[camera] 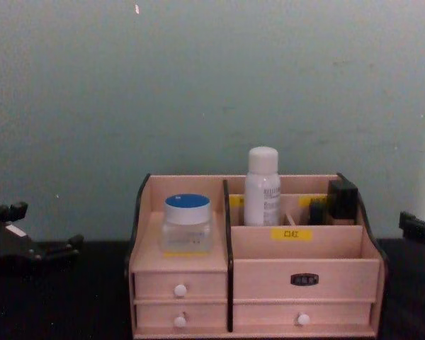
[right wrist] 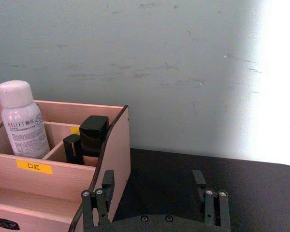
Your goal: Pick up the facial cleanser and watermelon frost from the table and place them into the tiered storage box.
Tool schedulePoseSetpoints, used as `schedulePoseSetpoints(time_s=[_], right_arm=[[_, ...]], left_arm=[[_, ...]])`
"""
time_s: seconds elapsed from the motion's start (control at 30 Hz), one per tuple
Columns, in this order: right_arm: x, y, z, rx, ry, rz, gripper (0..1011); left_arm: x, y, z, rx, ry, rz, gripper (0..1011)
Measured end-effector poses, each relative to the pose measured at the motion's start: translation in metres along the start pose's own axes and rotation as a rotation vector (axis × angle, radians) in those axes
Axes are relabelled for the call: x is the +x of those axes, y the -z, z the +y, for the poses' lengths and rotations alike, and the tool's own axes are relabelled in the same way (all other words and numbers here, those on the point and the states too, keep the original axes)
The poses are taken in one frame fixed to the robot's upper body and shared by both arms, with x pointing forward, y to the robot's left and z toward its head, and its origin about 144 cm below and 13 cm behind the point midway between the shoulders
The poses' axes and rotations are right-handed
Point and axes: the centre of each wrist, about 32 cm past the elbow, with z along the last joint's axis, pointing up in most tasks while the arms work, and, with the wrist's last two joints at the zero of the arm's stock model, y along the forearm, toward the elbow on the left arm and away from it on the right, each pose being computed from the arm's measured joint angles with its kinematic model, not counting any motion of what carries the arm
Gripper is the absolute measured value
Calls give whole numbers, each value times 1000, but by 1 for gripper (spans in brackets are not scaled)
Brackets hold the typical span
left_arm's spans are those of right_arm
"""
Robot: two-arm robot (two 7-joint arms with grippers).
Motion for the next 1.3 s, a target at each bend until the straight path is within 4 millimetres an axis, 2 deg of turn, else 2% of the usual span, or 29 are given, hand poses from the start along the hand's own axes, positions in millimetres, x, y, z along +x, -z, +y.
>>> schedulePoseSetpoints(time_s=[1.3], right_arm=[[0,0,0,0,0,1,1003]], left_arm=[[0,0,0,0,0,0,1001]])
